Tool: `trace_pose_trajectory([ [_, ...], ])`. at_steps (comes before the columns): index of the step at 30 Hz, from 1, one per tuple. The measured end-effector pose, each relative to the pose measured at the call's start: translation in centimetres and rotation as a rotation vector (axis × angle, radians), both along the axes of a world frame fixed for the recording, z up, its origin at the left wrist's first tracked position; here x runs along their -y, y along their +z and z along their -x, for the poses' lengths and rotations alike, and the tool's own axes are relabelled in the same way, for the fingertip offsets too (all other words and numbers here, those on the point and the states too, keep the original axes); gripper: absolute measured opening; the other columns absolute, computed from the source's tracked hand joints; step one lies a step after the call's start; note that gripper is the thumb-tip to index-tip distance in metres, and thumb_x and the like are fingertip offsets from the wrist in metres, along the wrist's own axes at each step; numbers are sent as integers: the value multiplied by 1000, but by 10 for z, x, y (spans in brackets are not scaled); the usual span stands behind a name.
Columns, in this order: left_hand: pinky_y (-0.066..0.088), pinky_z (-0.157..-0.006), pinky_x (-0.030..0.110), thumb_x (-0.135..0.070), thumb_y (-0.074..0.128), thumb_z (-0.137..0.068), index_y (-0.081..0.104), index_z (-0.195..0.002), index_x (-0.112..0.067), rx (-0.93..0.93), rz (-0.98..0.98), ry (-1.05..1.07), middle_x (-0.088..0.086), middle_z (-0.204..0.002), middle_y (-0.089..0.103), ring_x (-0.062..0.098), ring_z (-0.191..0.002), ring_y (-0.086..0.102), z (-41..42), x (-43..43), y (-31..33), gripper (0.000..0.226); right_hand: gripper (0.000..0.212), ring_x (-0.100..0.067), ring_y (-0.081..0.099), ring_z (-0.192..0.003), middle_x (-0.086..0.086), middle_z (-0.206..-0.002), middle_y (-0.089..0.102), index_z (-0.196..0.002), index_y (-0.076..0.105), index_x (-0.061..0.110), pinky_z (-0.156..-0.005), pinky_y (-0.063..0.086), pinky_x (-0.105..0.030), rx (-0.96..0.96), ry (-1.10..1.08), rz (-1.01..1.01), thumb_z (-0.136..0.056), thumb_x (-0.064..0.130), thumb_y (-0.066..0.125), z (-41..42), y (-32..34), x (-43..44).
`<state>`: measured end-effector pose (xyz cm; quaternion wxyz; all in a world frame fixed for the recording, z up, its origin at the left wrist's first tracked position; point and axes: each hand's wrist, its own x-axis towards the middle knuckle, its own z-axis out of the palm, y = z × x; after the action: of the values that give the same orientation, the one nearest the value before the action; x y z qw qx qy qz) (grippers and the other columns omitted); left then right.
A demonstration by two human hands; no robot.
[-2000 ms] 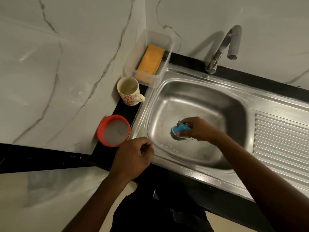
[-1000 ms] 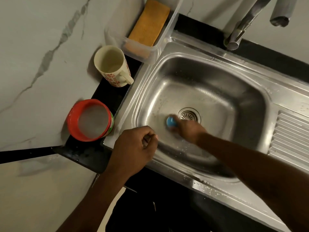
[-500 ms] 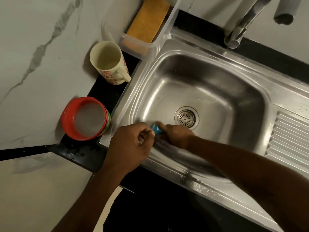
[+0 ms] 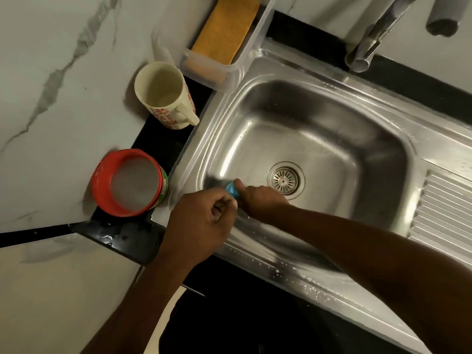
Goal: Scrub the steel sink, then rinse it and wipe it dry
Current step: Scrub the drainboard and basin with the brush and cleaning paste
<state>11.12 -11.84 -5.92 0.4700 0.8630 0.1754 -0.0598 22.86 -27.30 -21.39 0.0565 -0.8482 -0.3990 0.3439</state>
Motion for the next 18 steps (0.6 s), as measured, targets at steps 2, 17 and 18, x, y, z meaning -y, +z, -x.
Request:
trace_pose_trajectory([
  [2,61,-73,37,-28,68,-100,74,-91,-25,2,-8,4,-13,-77,72,8,-77,71,-3,-1,0,11,61,-32,70,-86,-13,-116,70,-149,19,26,-74,59,-45,13,-63,1,-104,58,45,-25,-3,-2],
  [17,62,-75,38,-28,67,-100,74,-93,-23,32,-31,5,-11,-80,73,8,-78,71,-7,-6,5,11,58,-31,66,-76,-13,-110,71,-150,19,25,-69,57,-45,-3,-90,44,-105,53,44,-12,2,-13],
  [18,62,-74,38,-27,67,-100,74,-92,-23,32,-30,7,-11,-80,73,8,-78,71,-8,-7,4,11,59,-33,69,-83,-14,-110,71,-147,21,26,-74,59,-47,-10,-179,8,-103,56,46,-30,1,-16],
])
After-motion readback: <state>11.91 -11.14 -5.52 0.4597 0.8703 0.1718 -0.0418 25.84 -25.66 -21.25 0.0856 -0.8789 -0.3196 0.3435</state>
